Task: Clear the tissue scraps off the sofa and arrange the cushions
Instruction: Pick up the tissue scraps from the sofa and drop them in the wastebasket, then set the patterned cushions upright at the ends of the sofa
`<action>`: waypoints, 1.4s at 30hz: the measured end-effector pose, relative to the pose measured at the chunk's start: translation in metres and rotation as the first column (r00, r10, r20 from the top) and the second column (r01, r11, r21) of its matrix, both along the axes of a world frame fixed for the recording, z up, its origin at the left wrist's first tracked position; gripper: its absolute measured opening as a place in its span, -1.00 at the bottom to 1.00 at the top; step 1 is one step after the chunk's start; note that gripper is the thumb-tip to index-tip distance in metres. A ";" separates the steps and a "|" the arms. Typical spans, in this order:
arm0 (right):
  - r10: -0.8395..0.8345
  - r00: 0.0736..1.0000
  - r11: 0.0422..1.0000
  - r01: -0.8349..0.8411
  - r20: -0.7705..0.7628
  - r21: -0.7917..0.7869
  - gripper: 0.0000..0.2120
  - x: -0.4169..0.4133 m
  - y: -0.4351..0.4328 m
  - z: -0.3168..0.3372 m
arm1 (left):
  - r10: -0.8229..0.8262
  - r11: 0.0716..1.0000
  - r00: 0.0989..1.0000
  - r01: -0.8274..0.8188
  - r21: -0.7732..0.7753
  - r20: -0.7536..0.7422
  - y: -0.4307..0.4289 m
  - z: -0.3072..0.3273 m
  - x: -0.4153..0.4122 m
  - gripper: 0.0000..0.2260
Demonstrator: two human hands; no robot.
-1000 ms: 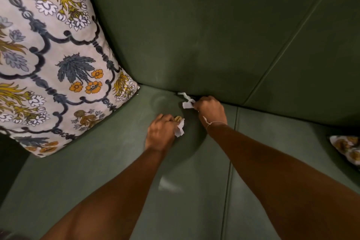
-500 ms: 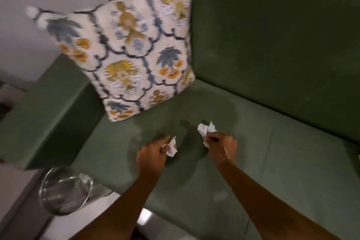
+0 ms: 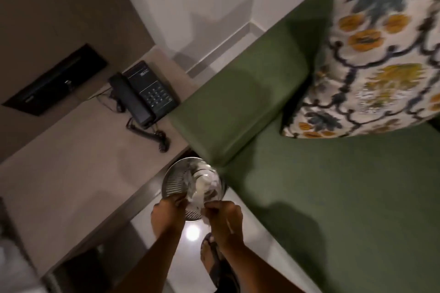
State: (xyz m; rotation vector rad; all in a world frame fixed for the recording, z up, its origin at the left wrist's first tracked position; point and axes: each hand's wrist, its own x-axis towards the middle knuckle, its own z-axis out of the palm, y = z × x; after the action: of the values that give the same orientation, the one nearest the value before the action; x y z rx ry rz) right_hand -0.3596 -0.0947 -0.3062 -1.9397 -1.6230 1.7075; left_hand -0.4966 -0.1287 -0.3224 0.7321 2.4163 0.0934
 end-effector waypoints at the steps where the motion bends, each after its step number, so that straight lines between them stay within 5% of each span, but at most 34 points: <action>1: 0.076 0.995 0.996 -0.078 0.066 0.037 -0.84 -0.011 0.003 -0.010 | 0.003 1.000 1.000 -0.003 -0.003 0.016 0.004 -0.009 -0.007 -0.74; 5: 0.087 0.978 0.994 -0.074 0.190 -0.074 -0.72 -0.044 0.022 -0.053 | 0.034 0.999 0.997 -0.031 -0.042 0.067 0.010 -0.047 -0.031 -0.69; 13: 0.105 0.985 0.976 -0.075 0.139 -0.205 -0.66 -0.052 0.038 -0.078 | 0.010 0.998 0.997 -0.005 -0.061 0.080 0.005 -0.060 -0.042 -0.72; 18: 0.240 0.970 0.952 -0.240 -0.022 -0.192 -0.58 -0.024 0.042 -0.041 | -0.139 0.989 0.990 0.141 -0.044 0.030 0.006 -0.007 -0.020 -0.76; 27: 0.251 0.967 0.966 -0.253 0.030 0.062 -0.65 0.117 0.099 0.097 | -0.293 0.955 0.956 0.294 0.031 -0.023 0.062 0.134 0.082 -0.72; 32: -0.122 0.993 0.937 0.115 0.000 0.329 -0.59 0.235 0.170 0.177 | -0.319 0.919 0.948 0.309 0.245 -0.001 0.139 0.203 0.160 -0.57; 36: -0.317 0.944 0.860 0.243 0.096 0.450 -0.44 0.306 0.246 0.208 | -0.329 0.893 0.941 0.281 0.352 0.082 0.212 0.228 0.208 -0.45; 42: -0.534 0.845 0.831 0.522 0.013 0.192 -0.25 0.361 0.329 0.180 | -0.164 0.918 0.929 0.020 0.397 0.333 0.283 0.194 0.253 -0.47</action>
State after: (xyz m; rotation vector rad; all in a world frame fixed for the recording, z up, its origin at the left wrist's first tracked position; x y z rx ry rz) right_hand 0.0013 0.2346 -0.1266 -2.1056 -1.0547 1.2411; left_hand -0.2439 0.1544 -0.1280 0.9149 2.0228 0.6294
